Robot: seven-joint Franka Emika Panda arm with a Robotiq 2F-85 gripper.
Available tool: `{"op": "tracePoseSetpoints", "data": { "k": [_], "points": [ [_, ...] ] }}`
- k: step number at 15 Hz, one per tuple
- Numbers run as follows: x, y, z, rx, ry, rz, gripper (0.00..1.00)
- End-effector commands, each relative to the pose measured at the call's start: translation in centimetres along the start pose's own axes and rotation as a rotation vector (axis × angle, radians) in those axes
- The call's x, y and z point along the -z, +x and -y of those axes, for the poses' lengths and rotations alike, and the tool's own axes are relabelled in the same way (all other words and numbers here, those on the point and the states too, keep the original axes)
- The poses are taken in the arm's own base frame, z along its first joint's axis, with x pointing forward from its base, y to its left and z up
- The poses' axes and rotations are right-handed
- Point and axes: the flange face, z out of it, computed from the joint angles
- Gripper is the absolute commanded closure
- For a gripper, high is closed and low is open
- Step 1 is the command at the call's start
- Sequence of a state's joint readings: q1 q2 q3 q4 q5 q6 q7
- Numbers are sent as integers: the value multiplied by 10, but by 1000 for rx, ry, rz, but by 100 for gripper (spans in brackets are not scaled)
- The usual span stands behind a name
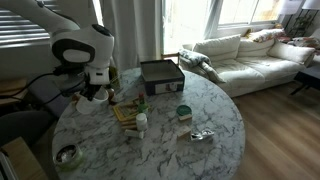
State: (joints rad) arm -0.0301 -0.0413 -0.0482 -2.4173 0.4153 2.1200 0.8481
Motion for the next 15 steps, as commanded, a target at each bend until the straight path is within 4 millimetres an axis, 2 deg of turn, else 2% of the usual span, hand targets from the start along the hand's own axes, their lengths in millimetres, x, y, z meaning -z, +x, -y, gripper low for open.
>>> {"op": "tracePoseSetpoints", "data": {
  "k": [1,7,12,14,15],
  "points": [
    [0,-20,-8,74,37,-143,99],
    [-10,-25,-12,-15,192,-290,99],
    [-25,-30,-25,-20,98,-380,99],
    [-20,-38,-24,-25,106,-402,69],
    [-18,-40,-24,-32,114,-403,63]
  ]
}}
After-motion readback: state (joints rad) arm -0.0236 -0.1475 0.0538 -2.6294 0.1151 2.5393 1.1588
